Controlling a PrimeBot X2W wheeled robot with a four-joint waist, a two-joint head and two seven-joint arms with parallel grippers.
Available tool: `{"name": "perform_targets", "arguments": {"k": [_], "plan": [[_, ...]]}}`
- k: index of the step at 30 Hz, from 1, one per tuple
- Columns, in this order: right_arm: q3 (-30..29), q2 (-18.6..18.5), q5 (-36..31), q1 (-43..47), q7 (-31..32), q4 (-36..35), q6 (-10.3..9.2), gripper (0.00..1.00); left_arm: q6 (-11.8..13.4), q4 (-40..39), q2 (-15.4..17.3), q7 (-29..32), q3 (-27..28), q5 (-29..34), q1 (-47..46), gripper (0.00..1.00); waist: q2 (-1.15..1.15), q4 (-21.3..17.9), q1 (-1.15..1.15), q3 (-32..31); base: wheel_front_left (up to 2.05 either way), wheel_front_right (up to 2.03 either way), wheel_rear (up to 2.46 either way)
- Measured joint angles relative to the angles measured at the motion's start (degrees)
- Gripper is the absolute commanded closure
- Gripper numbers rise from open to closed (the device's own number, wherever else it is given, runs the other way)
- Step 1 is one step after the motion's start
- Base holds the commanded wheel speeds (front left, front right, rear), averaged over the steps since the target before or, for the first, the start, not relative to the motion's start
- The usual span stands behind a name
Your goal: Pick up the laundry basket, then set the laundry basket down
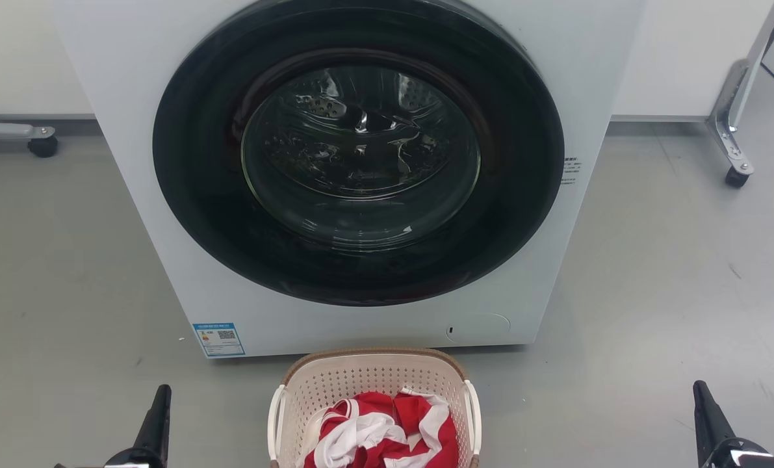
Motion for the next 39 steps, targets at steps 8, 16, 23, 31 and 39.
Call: {"name": "perform_targets", "arguments": {"k": [8, 16, 23, 31, 39], "plan": [[0.0, 0.0, 0.0, 0.0, 0.0, 0.0, 0.00, 1.00, 0.0, 0.0, 0.0, 0.0, 0.0, 0.0, 0.0, 1.00, 0.00, 0.0, 0.00, 0.0, 0.00, 0.00, 0.00], [0.0, 0.0, 0.0, 0.0, 0.0, 0.0, 0.00, 1.00, 0.0, 0.0, 0.0, 0.0, 0.0, 0.0, 0.0, 1.00, 0.00, 0.0, 0.00, 0.0, 0.00, 0.00, 0.00], [0.0, 0.0, 0.0, 0.0, 0.0, 0.0, 0.00, 1.00, 0.0, 0.0, 0.0, 0.0, 0.0, 0.0, 0.0, 1.00, 0.00, 0.0, 0.00, 0.0, 0.00, 0.00, 0.00], [0.0, 0.0, 0.0, 0.0, 0.0, 0.0, 0.00, 1.00, 0.0, 0.0, 0.0, 0.0, 0.0, 0.0, 0.0, 1.00, 0.00, 0.0, 0.00, 0.0, 0.00, 0.00, 0.00], [0.0, 0.0, 0.0, 0.0, 0.0, 0.0, 0.00, 1.00, 0.0, 0.0, 0.0, 0.0, 0.0, 0.0, 0.0, 1.00, 0.00, 0.0, 0.00, 0.0, 0.00, 0.00, 0.00]]}}
